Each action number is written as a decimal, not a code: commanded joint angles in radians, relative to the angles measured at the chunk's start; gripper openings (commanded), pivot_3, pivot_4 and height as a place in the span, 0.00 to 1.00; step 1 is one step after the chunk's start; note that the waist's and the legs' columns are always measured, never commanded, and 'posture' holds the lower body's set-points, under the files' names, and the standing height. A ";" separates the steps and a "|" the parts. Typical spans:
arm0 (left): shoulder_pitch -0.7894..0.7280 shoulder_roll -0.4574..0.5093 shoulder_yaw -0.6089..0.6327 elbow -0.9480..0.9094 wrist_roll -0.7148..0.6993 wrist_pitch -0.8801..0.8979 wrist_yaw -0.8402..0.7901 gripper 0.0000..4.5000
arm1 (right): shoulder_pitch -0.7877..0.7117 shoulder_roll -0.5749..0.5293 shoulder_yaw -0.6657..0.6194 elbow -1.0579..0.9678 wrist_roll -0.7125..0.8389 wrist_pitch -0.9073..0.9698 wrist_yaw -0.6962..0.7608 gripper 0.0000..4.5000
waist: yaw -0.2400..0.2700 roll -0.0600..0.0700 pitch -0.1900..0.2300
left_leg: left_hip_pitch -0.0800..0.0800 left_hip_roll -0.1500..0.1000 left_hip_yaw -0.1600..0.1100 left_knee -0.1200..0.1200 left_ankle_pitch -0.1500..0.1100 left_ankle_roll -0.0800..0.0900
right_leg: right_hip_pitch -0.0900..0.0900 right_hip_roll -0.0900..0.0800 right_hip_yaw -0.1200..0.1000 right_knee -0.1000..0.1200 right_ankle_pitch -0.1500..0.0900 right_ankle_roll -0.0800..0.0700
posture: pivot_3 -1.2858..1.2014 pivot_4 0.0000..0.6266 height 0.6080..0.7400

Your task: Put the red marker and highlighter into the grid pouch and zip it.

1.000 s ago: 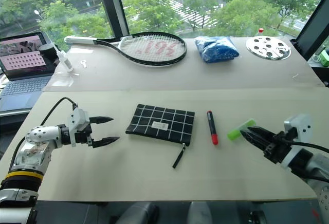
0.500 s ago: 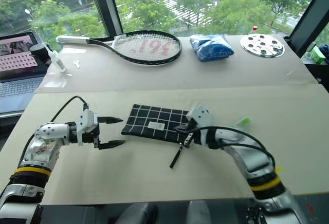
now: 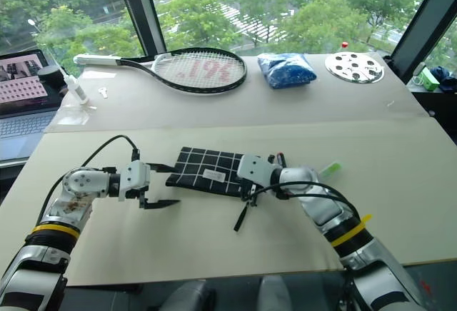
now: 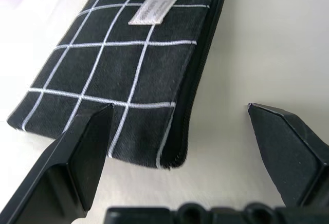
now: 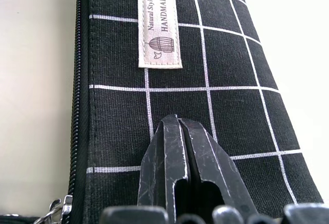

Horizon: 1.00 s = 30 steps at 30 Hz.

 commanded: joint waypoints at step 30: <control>-0.048 -0.032 0.051 0.078 -0.121 0.097 -0.037 0.00 | 0.002 0.108 -0.284 -0.014 0.129 0.048 -0.068 0.07 | -0.008 0.001 -0.001 | -0.001 0.004 0.003 0.000 -0.002 -0.001 | -0.003 0.004 0.000 0.000 0.001 -0.002 | 0.52 0.24 1.00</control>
